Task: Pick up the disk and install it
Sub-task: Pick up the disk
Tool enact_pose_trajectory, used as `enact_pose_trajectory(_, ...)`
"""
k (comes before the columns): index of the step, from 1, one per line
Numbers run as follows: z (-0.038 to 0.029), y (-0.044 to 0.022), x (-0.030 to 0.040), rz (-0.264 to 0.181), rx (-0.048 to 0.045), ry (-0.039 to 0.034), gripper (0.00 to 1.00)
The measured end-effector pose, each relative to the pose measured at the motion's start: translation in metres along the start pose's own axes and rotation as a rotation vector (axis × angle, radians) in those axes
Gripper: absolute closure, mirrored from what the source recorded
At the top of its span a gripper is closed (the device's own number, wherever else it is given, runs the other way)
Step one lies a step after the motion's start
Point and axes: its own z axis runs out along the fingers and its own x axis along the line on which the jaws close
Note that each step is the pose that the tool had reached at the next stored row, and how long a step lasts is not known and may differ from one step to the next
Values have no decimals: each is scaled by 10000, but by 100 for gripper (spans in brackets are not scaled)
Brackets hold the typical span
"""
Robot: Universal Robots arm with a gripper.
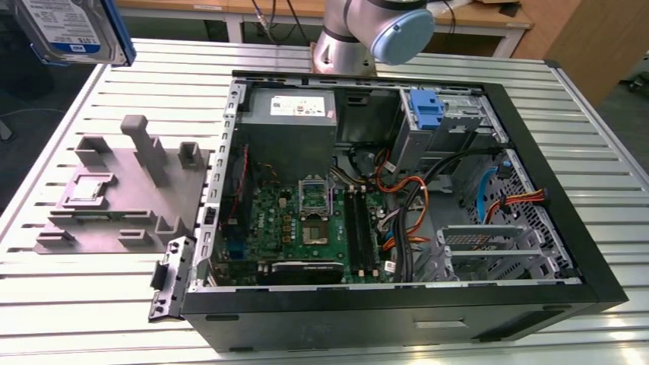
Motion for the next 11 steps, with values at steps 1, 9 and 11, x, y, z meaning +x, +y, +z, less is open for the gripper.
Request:
enact_pose_trajectory(1, 0, -8, 0, 0, 0, 0, 63)
enact_pose_trajectory(9, -1, -55, -1, 1, 0, 0, 63)
enact_pose_trajectory(11, -2, -64, -1, 1, 0, 0, 63)
